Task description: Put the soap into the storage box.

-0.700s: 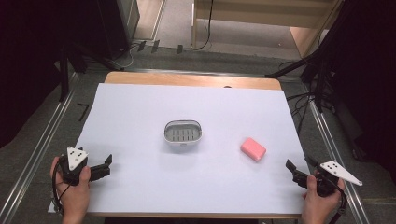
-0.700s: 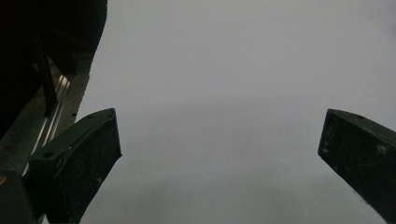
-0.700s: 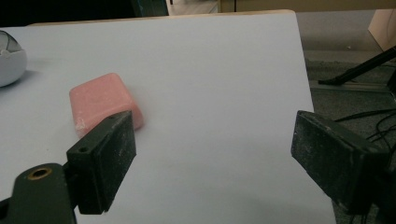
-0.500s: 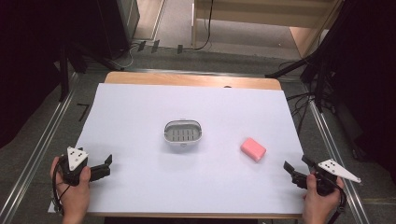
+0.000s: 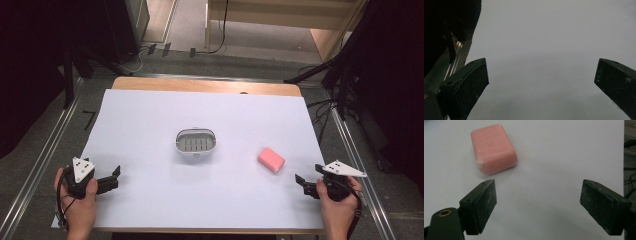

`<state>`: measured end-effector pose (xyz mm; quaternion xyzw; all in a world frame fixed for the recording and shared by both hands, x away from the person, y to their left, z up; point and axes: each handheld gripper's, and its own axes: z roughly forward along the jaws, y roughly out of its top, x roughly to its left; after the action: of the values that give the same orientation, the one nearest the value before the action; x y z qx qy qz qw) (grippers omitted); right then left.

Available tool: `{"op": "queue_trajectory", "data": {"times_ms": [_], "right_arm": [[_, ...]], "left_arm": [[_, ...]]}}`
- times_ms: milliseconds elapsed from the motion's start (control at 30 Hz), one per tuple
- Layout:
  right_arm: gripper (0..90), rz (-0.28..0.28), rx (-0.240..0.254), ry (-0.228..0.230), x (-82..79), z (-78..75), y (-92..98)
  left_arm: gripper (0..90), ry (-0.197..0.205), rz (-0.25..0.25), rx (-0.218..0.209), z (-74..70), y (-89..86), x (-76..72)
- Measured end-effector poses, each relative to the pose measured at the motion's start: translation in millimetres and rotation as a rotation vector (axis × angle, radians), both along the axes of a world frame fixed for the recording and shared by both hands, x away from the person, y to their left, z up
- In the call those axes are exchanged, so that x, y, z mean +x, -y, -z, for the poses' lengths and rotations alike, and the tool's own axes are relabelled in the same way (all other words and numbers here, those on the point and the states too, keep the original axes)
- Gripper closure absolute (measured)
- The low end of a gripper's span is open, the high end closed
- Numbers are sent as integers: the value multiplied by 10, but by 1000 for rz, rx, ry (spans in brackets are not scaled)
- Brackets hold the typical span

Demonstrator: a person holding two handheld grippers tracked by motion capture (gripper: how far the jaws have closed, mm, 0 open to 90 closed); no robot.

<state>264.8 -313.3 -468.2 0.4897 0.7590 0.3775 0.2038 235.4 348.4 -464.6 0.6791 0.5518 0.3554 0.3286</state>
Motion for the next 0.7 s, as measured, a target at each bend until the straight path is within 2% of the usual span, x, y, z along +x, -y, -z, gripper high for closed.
{"op": "queue_trajectory", "data": {"times_ms": [300,700], "right_arm": [[105,-52,-70,-98,136,-12,-108],[32,-110,-164,-174,280,-121,-236]], "left_arm": [[0,1,0,2,2,5,0],[0,1,1,3,1,5,-1]]}}
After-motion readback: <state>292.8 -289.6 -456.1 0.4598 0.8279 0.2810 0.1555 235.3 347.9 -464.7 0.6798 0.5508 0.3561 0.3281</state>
